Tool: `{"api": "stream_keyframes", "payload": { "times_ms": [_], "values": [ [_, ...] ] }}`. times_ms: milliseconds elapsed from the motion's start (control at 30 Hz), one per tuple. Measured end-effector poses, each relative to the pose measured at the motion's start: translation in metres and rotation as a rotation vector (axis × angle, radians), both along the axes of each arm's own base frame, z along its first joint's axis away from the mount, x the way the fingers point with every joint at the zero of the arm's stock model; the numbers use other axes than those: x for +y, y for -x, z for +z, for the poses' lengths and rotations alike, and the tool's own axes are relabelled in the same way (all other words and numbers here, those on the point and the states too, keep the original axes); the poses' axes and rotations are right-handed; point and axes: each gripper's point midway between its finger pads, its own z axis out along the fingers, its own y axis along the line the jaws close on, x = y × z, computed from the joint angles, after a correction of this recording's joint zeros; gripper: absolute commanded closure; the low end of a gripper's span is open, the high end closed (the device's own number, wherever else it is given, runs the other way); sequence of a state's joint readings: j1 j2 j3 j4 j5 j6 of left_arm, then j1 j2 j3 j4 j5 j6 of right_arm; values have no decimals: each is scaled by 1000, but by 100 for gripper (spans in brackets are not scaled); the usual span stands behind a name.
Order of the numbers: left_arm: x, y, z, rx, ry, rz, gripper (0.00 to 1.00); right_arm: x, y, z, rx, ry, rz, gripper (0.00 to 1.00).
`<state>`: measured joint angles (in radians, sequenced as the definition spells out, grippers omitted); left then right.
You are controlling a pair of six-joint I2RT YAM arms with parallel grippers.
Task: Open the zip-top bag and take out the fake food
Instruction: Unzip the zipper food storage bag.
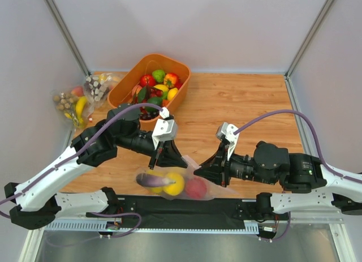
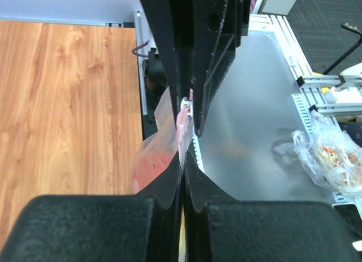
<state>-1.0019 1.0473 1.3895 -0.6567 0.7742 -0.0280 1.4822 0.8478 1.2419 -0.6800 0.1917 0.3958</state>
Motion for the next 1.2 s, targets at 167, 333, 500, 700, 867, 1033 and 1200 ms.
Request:
{"api": "stream_keyframes", "payload": {
  "times_ms": [167,333,500,700,867,1033,1200],
  "values": [
    [5,-15,0,6,4,44,100,0,0,-4,8,8,-5,100],
    [11,-35,-1,18,3,103,100,-6,-4,-14,19,22,-32,99],
    [17,-53,-6,20,6,178,100,-17,-7,-21,27,35,-61,100],
    [28,-78,-18,12,-2,328,100,-23,-9,-31,41,46,-85,100],
    [43,-114,-33,-12,-25,552,100,-32,-10,-52,76,80,-113,100],
    [68,-157,-60,-18,-75,818,100,-45,-9,-70,114,110,-137,100],
    [109,-206,-88,-24,-131,1116,100,-60,-4,-82,154,142,-142,100]
  ]
}}
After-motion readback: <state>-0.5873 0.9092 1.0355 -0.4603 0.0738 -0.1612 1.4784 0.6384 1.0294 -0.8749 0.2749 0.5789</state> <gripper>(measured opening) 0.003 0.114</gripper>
